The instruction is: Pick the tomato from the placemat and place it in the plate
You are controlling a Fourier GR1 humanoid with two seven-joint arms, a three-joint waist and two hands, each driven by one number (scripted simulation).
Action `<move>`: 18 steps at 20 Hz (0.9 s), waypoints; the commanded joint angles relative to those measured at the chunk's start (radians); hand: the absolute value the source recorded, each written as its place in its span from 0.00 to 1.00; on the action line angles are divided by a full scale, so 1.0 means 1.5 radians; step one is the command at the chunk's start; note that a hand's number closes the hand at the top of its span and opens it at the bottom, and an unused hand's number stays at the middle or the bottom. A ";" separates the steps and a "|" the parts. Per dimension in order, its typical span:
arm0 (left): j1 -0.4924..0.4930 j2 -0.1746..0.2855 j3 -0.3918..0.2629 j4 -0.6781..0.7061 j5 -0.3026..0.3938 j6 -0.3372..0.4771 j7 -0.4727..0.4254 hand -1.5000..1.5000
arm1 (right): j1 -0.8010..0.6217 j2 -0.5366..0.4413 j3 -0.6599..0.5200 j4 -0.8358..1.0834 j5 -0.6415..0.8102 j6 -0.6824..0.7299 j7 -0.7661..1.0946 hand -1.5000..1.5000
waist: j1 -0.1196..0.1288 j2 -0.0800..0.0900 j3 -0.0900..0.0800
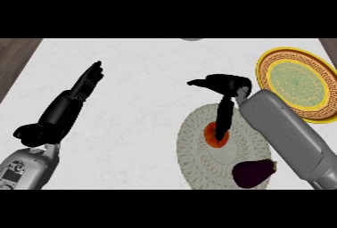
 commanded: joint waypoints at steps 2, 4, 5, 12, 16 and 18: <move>0.058 0.008 0.014 -0.030 -0.001 -0.009 -0.026 0.50 | -0.094 0.056 -0.029 0.110 -0.065 0.124 0.114 0.00 | -0.007 -0.002 0.000; 0.074 0.009 0.006 -0.055 -0.006 -0.013 -0.019 0.50 | -0.105 0.071 -0.036 0.124 -0.095 0.169 0.162 0.00 | -0.012 -0.004 0.000; 0.046 0.003 0.017 -0.049 -0.006 -0.003 0.002 0.50 | -0.112 0.064 -0.035 0.149 -0.090 0.193 0.155 0.00 | -0.015 -0.002 0.000; 0.058 -0.015 0.033 -0.018 -0.025 -0.014 -0.015 0.50 | -0.174 0.042 -0.056 0.213 -0.046 0.231 0.169 0.00 | -0.023 -0.002 0.000; 0.042 -0.028 0.041 0.009 -0.034 -0.039 -0.031 0.50 | -0.179 0.066 -0.073 0.272 -0.008 0.203 0.131 0.00 | -0.022 -0.001 0.000; 0.065 -0.016 0.051 -0.026 -0.029 -0.043 -0.016 0.50 | -0.228 0.060 -0.095 0.318 -0.009 0.237 0.127 0.00 | -0.017 -0.001 0.001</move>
